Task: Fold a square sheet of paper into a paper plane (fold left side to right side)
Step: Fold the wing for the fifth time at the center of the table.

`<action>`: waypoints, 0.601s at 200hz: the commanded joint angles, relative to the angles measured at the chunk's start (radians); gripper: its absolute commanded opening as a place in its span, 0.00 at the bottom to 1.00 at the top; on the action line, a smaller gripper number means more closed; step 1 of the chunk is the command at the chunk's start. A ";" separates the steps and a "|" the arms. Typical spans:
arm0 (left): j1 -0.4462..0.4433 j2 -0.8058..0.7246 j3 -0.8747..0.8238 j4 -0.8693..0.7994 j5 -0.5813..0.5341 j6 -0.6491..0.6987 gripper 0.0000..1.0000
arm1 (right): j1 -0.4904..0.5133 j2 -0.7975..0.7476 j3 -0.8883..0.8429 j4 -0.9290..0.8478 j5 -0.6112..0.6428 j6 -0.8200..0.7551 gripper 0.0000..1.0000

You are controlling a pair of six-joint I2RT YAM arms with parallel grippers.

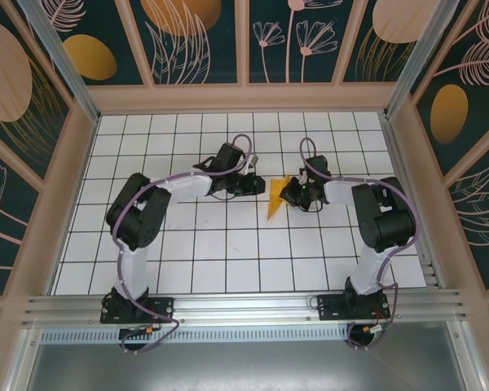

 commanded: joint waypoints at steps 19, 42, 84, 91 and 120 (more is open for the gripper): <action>-0.063 -0.092 -0.094 0.123 0.173 -0.078 0.23 | 0.005 0.050 -0.031 -0.069 0.062 -0.015 0.03; -0.113 -0.074 -0.084 0.135 0.179 -0.099 0.23 | 0.006 0.051 -0.036 -0.069 0.065 -0.014 0.03; -0.130 0.013 -0.052 0.138 0.140 -0.124 0.22 | 0.005 0.050 -0.036 -0.072 0.062 -0.015 0.03; -0.130 0.023 -0.044 0.132 0.137 -0.121 0.22 | 0.005 0.049 -0.036 -0.073 0.062 -0.016 0.03; -0.130 0.056 -0.023 0.109 0.129 -0.109 0.22 | 0.005 0.051 -0.033 -0.075 0.063 -0.018 0.03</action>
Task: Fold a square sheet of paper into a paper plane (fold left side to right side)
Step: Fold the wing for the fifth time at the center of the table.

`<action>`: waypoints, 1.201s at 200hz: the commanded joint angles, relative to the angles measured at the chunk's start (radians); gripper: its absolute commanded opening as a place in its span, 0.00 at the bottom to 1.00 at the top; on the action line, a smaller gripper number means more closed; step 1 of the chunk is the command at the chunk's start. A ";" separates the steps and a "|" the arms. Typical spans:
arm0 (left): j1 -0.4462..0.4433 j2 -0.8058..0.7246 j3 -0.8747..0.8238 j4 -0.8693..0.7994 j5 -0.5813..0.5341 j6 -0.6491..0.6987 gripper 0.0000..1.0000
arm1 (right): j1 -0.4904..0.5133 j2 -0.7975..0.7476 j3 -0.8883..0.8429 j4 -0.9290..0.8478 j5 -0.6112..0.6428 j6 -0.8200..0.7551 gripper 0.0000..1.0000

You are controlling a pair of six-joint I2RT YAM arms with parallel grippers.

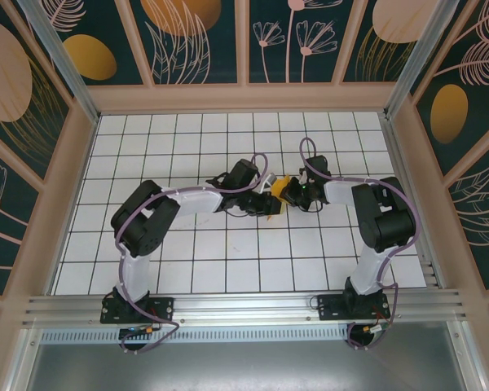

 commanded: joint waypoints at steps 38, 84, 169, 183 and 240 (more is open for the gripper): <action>0.005 0.043 0.019 -0.046 -0.026 0.022 0.22 | 0.005 0.053 -0.035 -0.074 0.065 -0.020 0.03; 0.005 0.050 -0.017 -0.052 -0.047 0.024 0.21 | 0.005 0.052 -0.036 -0.075 0.065 -0.021 0.03; 0.003 0.074 -0.034 -0.061 -0.048 0.032 0.20 | 0.005 0.049 -0.030 -0.080 0.066 -0.022 0.03; 0.002 0.080 -0.039 -0.061 -0.047 0.033 0.20 | 0.005 0.050 -0.028 -0.082 0.066 -0.025 0.03; -0.018 0.099 -0.031 -0.062 -0.036 0.032 0.21 | 0.005 0.048 -0.026 -0.067 0.054 -0.024 0.03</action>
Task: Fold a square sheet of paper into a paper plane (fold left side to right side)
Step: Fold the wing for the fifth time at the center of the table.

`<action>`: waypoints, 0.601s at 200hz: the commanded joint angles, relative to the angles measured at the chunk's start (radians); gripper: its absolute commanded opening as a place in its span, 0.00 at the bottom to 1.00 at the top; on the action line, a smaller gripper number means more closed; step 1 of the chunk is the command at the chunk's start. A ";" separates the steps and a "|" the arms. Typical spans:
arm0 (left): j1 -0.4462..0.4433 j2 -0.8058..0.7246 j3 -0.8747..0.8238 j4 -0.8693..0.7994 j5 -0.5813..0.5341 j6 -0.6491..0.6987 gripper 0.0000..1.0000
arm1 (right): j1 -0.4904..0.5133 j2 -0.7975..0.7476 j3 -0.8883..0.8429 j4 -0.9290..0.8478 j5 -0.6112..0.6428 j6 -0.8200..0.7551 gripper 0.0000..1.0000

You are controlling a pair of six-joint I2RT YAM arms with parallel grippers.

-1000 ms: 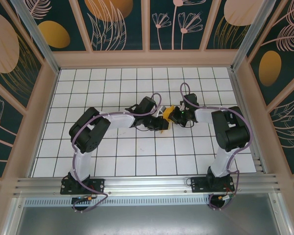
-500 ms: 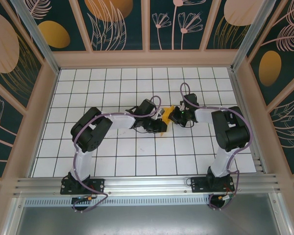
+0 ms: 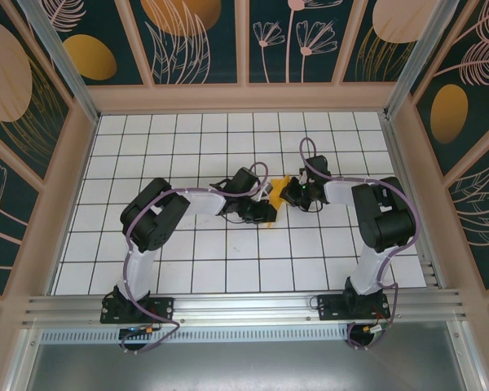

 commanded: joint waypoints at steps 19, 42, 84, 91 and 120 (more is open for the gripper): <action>-0.020 0.031 -0.008 -0.034 0.008 0.018 0.22 | 0.005 0.049 -0.031 -0.072 0.060 -0.024 0.03; -0.026 0.031 -0.015 -0.038 0.007 0.019 0.23 | 0.006 0.047 -0.034 -0.074 0.062 -0.022 0.03; -0.044 0.027 -0.039 -0.083 -0.028 0.043 0.22 | 0.006 0.051 -0.028 -0.084 0.069 -0.023 0.03; -0.045 0.025 -0.044 -0.090 -0.032 0.047 0.22 | 0.005 0.051 -0.028 -0.086 0.070 -0.022 0.03; -0.053 0.016 -0.068 -0.121 -0.047 0.065 0.21 | 0.006 0.053 -0.028 -0.091 0.073 -0.021 0.03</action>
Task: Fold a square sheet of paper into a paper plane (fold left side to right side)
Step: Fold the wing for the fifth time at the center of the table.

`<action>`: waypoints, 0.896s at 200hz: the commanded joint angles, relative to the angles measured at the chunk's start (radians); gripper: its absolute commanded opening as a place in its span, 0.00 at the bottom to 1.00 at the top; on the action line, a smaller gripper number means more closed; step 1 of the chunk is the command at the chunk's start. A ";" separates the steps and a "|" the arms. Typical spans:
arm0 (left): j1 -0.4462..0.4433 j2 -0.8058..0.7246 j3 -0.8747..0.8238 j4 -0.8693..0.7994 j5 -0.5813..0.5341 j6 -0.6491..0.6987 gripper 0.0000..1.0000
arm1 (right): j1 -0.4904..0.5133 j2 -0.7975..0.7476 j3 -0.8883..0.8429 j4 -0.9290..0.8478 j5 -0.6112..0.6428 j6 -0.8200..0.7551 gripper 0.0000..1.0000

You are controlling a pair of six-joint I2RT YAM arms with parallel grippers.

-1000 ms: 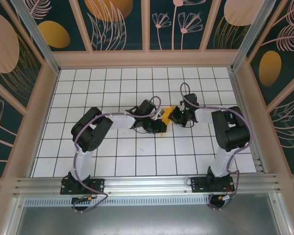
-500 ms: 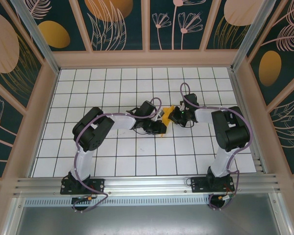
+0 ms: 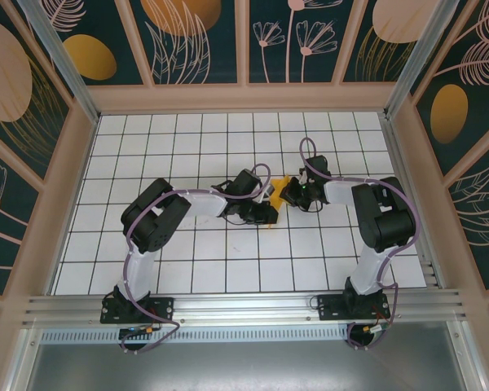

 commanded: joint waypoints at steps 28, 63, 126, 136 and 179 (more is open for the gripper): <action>-0.042 0.002 -0.097 -0.132 -0.024 0.038 0.21 | 0.005 0.052 -0.025 -0.094 0.074 -0.019 0.03; -0.054 -0.031 -0.150 -0.133 -0.036 0.038 0.20 | 0.007 0.052 -0.026 -0.096 0.078 -0.018 0.03; -0.059 -0.121 -0.161 -0.128 -0.036 0.031 0.20 | 0.009 0.048 -0.030 -0.100 0.081 -0.018 0.03; -0.056 -0.147 -0.141 -0.136 -0.047 0.030 0.19 | 0.008 0.046 -0.029 -0.102 0.081 -0.018 0.03; -0.002 -0.223 -0.091 -0.083 -0.012 -0.016 0.14 | 0.008 0.050 -0.013 -0.122 0.079 -0.030 0.03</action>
